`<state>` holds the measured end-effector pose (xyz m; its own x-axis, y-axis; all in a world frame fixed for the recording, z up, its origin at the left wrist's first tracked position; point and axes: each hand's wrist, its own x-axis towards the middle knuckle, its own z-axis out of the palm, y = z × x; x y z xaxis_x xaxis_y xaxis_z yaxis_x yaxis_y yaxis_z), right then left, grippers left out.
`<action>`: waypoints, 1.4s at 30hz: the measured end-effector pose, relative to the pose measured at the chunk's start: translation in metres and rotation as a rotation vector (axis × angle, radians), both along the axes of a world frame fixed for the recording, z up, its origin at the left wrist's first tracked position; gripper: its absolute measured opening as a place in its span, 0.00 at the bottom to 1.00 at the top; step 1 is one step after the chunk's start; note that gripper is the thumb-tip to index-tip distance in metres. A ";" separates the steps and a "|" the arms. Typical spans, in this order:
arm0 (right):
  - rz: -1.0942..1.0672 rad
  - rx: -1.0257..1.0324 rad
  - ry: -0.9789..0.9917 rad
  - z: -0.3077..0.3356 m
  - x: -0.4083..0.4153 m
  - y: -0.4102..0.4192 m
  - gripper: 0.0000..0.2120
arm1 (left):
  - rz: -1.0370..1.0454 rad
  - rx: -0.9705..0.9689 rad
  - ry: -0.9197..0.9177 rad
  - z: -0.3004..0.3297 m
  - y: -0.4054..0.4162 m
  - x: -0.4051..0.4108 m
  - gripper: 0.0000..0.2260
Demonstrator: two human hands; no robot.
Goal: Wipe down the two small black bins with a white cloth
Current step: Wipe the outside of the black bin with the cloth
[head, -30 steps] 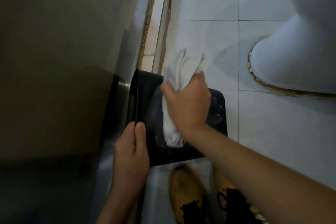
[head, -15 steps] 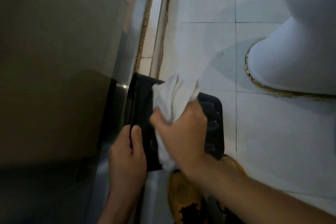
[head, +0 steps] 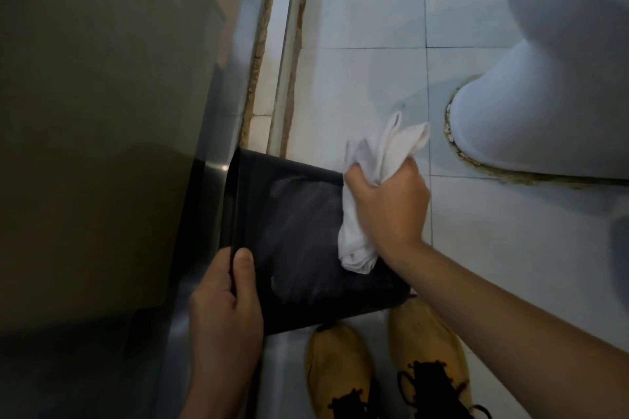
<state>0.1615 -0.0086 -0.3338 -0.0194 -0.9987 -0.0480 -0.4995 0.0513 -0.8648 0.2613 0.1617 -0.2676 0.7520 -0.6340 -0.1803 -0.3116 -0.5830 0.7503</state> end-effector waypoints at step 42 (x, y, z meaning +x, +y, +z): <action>0.559 -0.426 0.004 0.036 0.013 0.024 0.19 | -0.093 -0.069 -0.006 0.001 0.002 0.007 0.18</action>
<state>0.1746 0.0159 -0.2983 0.5032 -0.7909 0.3482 -0.3555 -0.5567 -0.7508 0.2681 0.1639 -0.2661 0.6904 -0.7118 -0.1294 -0.3670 -0.4987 0.7853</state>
